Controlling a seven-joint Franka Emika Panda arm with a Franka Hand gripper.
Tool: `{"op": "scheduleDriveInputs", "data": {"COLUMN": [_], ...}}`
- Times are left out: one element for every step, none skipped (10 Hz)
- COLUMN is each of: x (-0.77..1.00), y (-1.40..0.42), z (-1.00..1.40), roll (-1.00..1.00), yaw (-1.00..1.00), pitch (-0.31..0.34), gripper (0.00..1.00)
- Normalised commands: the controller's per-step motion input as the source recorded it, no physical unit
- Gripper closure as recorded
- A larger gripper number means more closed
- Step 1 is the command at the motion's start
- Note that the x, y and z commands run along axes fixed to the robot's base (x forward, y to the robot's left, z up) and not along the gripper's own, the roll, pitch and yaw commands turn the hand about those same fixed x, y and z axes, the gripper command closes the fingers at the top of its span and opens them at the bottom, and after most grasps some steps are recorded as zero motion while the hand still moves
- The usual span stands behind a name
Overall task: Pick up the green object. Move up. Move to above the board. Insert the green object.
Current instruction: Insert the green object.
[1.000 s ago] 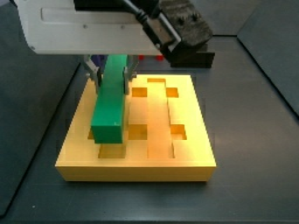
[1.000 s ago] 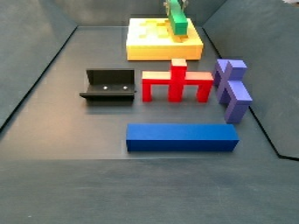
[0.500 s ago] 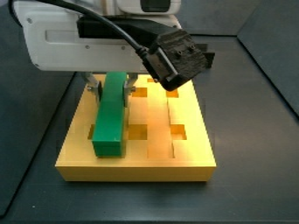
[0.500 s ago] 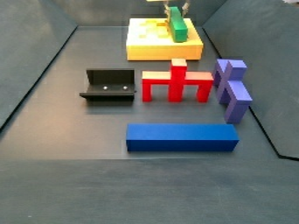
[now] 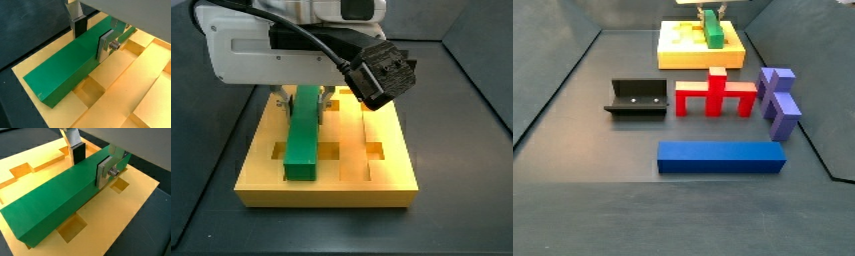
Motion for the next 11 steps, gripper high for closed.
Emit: {"op": "scheduleDriveInputs", "data": {"x": [0.0, 0.0, 0.0, 0.0, -0.01, 0.0, 0.05, 0.03, 0.0, -0.04, 0.0], "y": [0.03, 0.0, 0.0, 0.01, 0.03, 0.0, -0.06, 0.0, 0.0, 0.0, -0.17], "z": [-0.15, -0.1, -0.16, -0.21, -0.23, -0.21, -0.41, -0.73, -0.83, -0.71, -0.45], "roll": [0.23, 0.31, 0.3, 0.23, 0.21, 0.12, 0.04, -0.03, -0.11, -0.14, -0.04], "yaw": [0.0, 0.0, -0.08, -0.17, -0.14, 0.0, 0.0, 0.0, 0.0, 0.16, 0.35], "pitch": [0.0, 0.007, 0.043, 0.043, 0.033, 0.0, 0.0, -0.07, -0.119, -0.143, -0.084], "gripper": [1.0, 1.0, 1.0, 1.0, 1.0, 1.0, 1.0, 1.0, 1.0, 1.0, 1.0]}}
